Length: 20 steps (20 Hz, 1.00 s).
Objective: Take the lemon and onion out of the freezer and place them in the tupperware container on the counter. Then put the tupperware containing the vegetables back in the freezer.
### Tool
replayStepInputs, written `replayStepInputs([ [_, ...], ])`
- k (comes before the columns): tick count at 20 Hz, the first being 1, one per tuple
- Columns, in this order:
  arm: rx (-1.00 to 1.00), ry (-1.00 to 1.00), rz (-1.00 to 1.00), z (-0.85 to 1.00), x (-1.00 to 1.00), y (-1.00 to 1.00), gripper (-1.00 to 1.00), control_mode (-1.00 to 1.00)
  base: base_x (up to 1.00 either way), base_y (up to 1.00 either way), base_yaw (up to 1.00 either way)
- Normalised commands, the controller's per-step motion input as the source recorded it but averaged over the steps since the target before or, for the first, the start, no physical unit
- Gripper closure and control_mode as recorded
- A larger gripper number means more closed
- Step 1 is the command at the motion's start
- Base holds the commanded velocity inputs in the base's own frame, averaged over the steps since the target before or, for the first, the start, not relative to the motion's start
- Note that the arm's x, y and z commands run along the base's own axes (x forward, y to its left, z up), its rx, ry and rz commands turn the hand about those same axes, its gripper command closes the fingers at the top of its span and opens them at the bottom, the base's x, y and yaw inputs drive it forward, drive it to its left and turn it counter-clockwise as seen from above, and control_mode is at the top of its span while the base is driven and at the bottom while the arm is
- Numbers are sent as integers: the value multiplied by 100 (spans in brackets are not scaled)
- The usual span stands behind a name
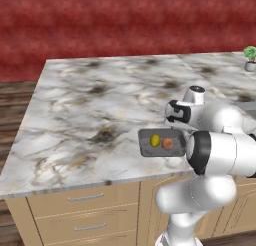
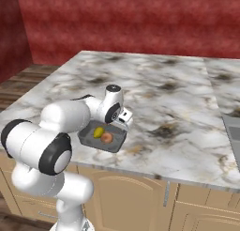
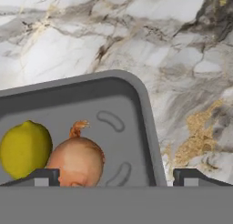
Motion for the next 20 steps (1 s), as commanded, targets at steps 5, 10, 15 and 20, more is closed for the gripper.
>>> replayStepInputs([
  [5, 0, 12, -4, -8, 0, -47, -100, -100, 0, 0, 0],
  [10, 2, 7, -1, -23, 0, -16, -100, -100, 0, 0, 0],
  [15, 2, 0, 0, -33, 0, 0, -100, -100, 0, 0, 0],
  [20, 1, 0, 0, -29, 0, 0, -100, -100, 0, 0, 0],
])
